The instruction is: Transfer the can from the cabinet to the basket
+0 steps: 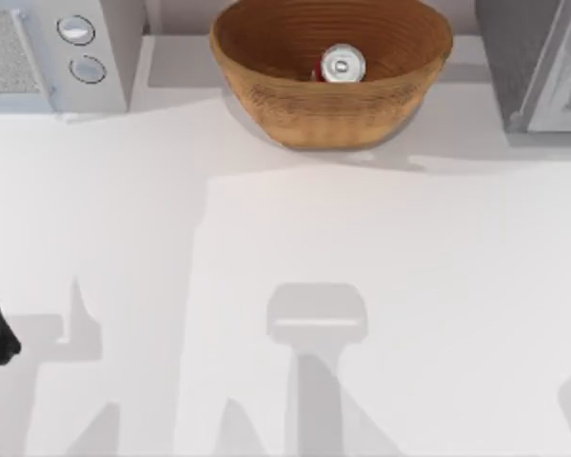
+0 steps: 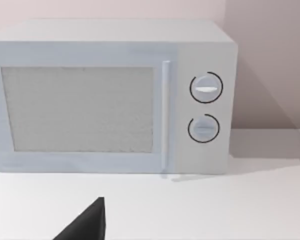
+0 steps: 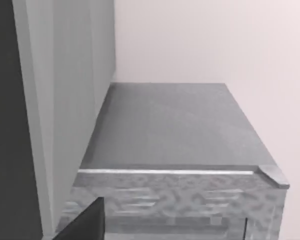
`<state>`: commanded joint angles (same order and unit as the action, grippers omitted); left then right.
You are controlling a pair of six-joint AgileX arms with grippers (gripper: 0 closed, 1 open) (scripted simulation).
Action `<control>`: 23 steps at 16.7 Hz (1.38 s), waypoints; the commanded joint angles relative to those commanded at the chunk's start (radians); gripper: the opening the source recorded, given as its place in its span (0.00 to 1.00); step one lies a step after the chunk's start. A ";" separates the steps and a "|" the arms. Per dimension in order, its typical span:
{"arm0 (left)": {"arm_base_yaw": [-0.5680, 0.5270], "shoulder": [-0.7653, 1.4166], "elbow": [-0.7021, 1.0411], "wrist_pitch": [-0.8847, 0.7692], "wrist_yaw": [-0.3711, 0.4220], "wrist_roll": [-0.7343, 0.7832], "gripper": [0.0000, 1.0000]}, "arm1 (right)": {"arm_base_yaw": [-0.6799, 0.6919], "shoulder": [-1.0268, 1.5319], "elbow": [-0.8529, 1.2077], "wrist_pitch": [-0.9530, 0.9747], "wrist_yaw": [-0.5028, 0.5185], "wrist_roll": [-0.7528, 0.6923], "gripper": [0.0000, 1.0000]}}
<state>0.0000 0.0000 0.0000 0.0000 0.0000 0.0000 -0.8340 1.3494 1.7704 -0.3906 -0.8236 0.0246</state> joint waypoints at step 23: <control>0.000 0.000 0.000 0.000 0.000 0.000 1.00 | 1.251 -0.076 -0.038 -0.054 1.293 -0.017 1.00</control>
<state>0.0000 0.0000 0.0000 0.0000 0.0000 0.0000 0.4169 1.2733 1.7319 -0.4441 0.4699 0.0074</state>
